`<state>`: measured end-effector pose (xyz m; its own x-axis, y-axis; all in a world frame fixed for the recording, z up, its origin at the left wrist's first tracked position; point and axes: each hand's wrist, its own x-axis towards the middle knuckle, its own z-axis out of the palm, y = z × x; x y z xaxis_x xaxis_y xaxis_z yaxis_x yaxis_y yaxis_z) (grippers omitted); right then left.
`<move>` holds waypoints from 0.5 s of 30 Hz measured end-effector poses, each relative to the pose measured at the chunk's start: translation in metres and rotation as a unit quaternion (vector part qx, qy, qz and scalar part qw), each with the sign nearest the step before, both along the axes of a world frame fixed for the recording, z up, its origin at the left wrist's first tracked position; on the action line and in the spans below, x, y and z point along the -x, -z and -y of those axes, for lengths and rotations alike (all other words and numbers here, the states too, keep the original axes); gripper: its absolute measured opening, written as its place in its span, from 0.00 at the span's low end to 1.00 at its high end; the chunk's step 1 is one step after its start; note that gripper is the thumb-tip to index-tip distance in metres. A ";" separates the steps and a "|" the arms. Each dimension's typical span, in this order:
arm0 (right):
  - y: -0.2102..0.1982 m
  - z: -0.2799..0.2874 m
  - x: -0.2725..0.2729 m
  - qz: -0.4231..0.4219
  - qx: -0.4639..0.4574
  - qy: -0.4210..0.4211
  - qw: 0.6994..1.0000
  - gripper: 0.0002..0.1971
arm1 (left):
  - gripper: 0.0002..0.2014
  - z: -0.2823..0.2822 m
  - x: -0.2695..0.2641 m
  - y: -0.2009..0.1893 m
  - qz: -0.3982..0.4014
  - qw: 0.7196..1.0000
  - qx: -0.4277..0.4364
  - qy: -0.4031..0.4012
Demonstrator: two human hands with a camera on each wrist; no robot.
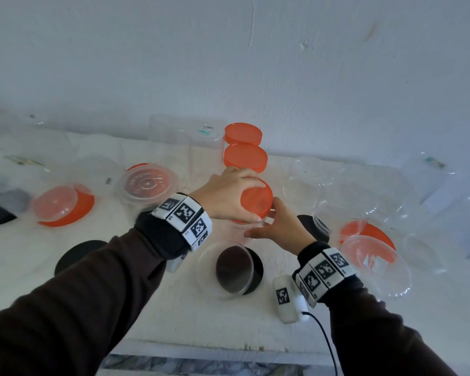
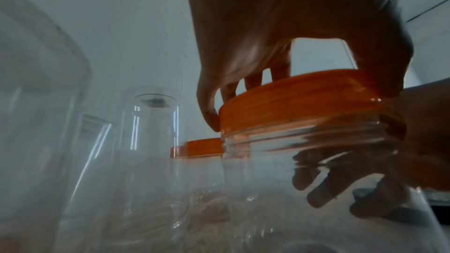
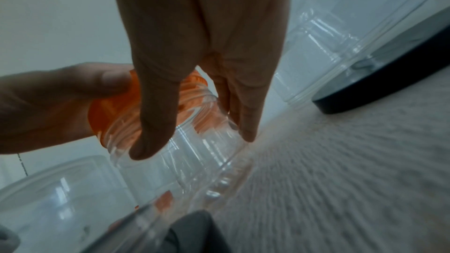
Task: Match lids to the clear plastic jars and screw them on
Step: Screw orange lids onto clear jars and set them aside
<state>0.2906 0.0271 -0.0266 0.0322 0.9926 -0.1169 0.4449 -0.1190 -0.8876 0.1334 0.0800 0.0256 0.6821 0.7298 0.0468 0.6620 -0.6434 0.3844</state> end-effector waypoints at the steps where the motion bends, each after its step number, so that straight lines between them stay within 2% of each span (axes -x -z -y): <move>1: 0.000 0.000 0.000 0.002 0.000 0.000 1.000 0.42 | 0.36 -0.001 0.000 0.001 -0.013 1.000 -0.005 0.003; 12: -0.002 0.000 0.001 0.012 0.006 -0.006 1.000 0.42 | 0.37 -0.002 0.001 0.010 -0.010 1.000 -0.001 0.013; 15: -0.006 0.001 -0.003 0.028 0.022 -0.031 0.999 0.48 | 0.43 0.000 0.006 0.013 0.035 0.999 0.017 0.014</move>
<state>0.2932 0.0256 -0.0201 -0.0218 0.9869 -0.1596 0.5015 -0.1273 -0.8558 0.1272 0.0803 0.0128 0.6982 0.7124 0.0708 0.6149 -0.6474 0.4503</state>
